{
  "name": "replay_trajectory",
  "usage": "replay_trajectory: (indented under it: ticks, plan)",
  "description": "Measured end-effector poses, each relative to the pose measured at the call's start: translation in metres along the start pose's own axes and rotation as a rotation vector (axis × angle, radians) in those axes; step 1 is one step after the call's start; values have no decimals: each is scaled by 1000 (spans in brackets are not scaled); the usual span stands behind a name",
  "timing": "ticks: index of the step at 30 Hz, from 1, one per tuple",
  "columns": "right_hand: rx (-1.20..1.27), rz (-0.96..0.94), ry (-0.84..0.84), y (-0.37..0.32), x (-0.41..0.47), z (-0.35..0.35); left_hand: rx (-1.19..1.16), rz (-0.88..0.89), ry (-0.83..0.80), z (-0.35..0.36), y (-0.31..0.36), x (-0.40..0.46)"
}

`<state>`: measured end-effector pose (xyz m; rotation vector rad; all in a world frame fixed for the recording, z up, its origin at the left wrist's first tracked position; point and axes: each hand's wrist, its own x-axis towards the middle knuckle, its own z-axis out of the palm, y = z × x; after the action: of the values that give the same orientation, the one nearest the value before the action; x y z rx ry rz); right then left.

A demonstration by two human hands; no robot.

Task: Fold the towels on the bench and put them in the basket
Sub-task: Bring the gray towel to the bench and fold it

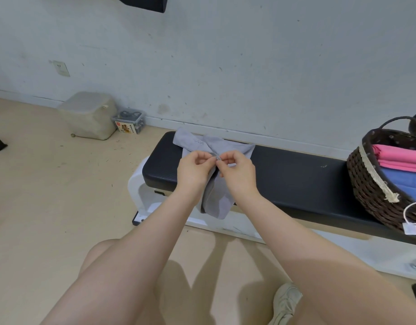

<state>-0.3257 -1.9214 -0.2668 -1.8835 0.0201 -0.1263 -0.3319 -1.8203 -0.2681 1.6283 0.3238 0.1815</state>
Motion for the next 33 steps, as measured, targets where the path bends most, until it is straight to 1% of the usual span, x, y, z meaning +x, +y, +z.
replay_trajectory:
  ticks: [3,7,13,16,20,22,24,26,29,31,33]
  plan:
    - [-28,-21,-6,-4,-3,2,-52,-28,-6,-1,0,-2]
    - [22,0,-15,-8,-5,1,-108,-53,-12,-3,2,-4]
    - [-29,-13,24,-8,-6,3,-253,-119,18,0,3,-7]
    - [13,-1,50,-8,-10,4,-285,-116,-18,2,3,-10]
    - [-18,-61,-19,-3,-15,1,-260,-106,-43,-1,1,-8]
    - [42,-55,-63,-1,-15,-2,-264,-114,-53,-3,1,-5]
    - [154,-20,-93,-4,-13,-4,-234,-105,-77,-4,3,-2]
    - [256,11,-90,-9,-10,-4,-196,-86,-127,-5,5,-1]
    - [374,92,-33,-13,-7,-3,-86,-27,-220,-6,10,0]
    - [386,132,-19,-11,-5,-4,10,2,-221,-7,11,1]
    - [380,139,-50,-6,-5,-6,51,25,-191,-9,12,2]
